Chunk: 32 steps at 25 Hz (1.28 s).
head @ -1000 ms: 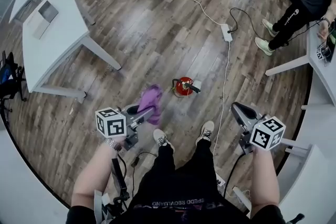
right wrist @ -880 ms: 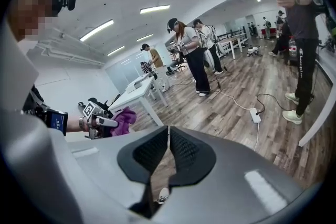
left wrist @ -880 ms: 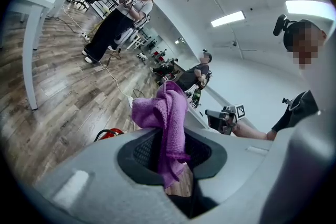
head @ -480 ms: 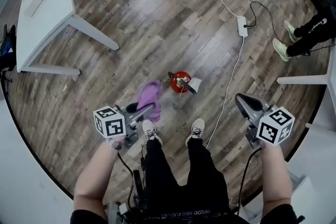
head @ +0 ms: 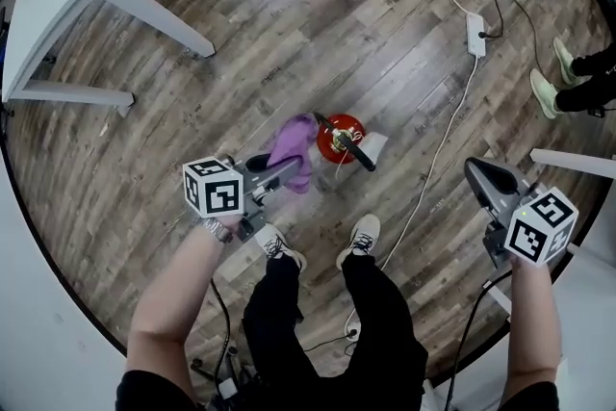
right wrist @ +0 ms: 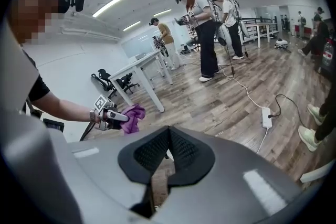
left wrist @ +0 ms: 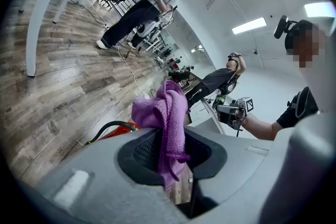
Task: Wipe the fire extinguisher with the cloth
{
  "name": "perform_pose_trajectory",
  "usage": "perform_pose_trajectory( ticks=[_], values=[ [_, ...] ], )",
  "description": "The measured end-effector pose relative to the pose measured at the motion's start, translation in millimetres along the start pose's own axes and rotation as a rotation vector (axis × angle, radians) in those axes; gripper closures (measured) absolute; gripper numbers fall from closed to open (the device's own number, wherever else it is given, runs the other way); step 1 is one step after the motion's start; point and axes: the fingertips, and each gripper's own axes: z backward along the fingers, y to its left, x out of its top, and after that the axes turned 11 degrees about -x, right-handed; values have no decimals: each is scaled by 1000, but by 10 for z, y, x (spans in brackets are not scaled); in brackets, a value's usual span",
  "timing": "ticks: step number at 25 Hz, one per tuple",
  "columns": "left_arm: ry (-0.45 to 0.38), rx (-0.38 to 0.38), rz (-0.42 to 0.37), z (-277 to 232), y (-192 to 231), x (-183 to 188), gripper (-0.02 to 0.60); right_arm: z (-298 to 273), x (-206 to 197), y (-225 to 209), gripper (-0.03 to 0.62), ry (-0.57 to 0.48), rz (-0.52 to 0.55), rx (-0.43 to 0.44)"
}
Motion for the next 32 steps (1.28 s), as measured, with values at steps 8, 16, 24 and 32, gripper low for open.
perform_pose_trajectory(
  ticks=[8,16,24,32],
  values=[
    [-11,-93,-21,-331,1017,-231,502,-927,-613,-220,591,-13,85,-56],
    [27,-143,-169,-648,1745,-656,503,-1641,-878,-499,591,-111,210,-119],
    [121,-37,-182,-854,2724,-1339,503,-2160,-1040,-743,591,-212,247,-165],
    [104,141,-24,-1071,3841,-1951,506,-2421,-1137,-996,591,-246,260,-180]
  ],
)
